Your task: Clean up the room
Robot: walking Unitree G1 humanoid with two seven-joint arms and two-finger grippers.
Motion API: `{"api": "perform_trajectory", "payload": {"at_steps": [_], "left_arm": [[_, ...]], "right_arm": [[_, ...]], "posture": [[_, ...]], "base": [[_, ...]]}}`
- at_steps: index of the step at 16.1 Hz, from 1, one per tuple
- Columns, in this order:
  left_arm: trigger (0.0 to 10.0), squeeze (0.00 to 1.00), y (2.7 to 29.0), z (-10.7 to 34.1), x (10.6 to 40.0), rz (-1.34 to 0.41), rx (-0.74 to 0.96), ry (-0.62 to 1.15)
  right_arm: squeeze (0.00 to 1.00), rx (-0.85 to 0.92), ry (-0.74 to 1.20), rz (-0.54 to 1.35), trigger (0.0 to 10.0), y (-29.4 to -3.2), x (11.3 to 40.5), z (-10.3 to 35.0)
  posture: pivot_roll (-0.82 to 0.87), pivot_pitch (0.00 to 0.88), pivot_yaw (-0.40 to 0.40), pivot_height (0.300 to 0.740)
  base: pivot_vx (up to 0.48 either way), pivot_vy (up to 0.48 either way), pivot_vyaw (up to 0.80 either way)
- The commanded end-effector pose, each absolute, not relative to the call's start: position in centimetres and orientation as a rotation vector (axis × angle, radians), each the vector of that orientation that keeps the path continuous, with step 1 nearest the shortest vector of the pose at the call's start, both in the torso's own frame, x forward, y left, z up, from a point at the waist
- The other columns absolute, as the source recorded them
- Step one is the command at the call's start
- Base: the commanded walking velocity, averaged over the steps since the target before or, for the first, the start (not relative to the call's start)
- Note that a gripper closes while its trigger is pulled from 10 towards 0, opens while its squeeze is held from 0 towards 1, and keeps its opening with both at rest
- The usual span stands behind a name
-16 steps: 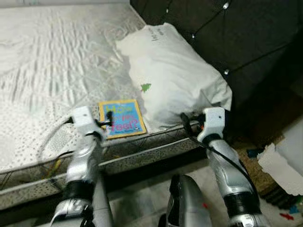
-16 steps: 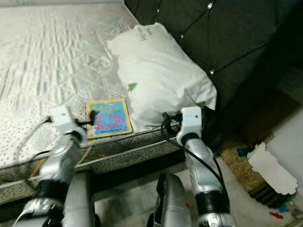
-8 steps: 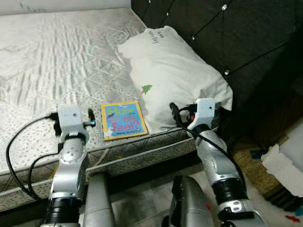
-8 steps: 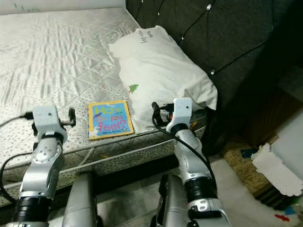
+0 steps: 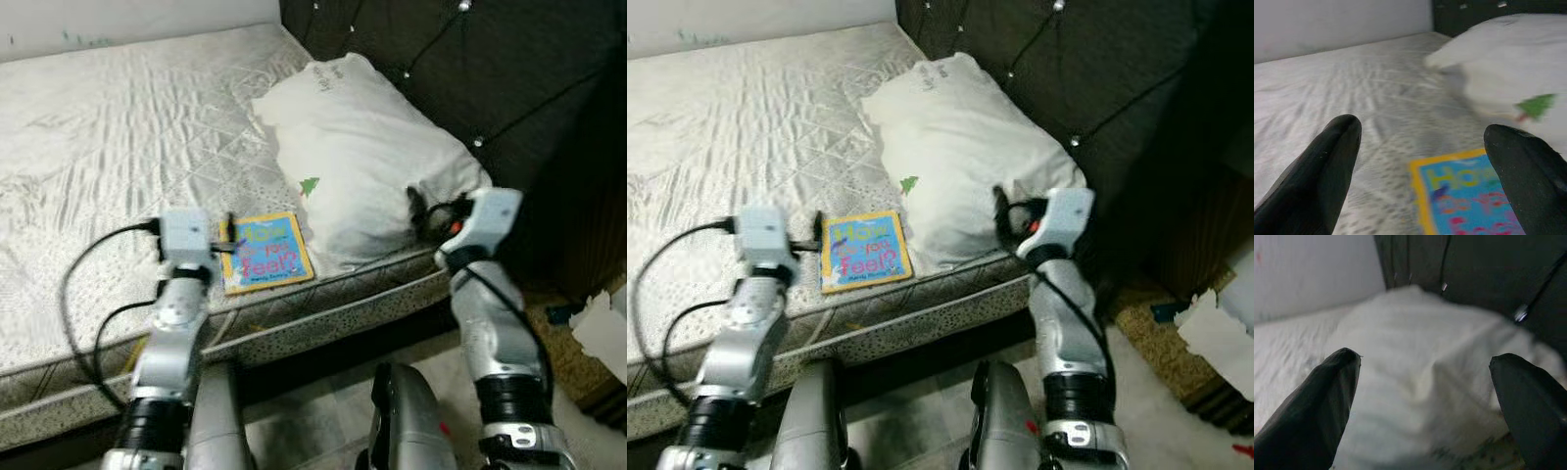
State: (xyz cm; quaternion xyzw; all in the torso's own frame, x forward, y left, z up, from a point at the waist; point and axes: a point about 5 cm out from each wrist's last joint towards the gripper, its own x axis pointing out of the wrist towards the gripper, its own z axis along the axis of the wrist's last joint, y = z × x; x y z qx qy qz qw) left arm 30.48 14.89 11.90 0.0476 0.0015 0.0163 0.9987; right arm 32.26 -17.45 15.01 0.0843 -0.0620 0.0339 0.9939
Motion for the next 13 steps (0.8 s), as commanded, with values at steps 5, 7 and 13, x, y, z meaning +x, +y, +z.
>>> {"api": "perform_trajectory", "payload": {"at_steps": [5,7,13], "left_arm": [[10.0,0.00,17.5,12.3,30.6,0.083,0.148,0.009],[10.0,0.00,16.9,12.8,31.3,0.042,0.151,-0.012],[10.0,0.00,16.8,12.6,29.6,0.090,0.136,-0.062]], "right_arm": [[0.00,0.301,-0.162,0.151,10.0,-14.0,31.7,17.1],[0.00,0.284,-0.138,0.144,10.0,-13.1,31.3,15.7],[0.00,0.212,0.000,0.172,10.0,-12.3,30.2,11.8]], "posture": [[0.02,0.000,0.098,0.630],[0.02,0.000,0.108,0.655],[0.08,0.000,0.021,0.730]], "base": [[0.000,0.000,0.00],[0.000,0.000,0.00],[0.000,0.000,0.00]]}}
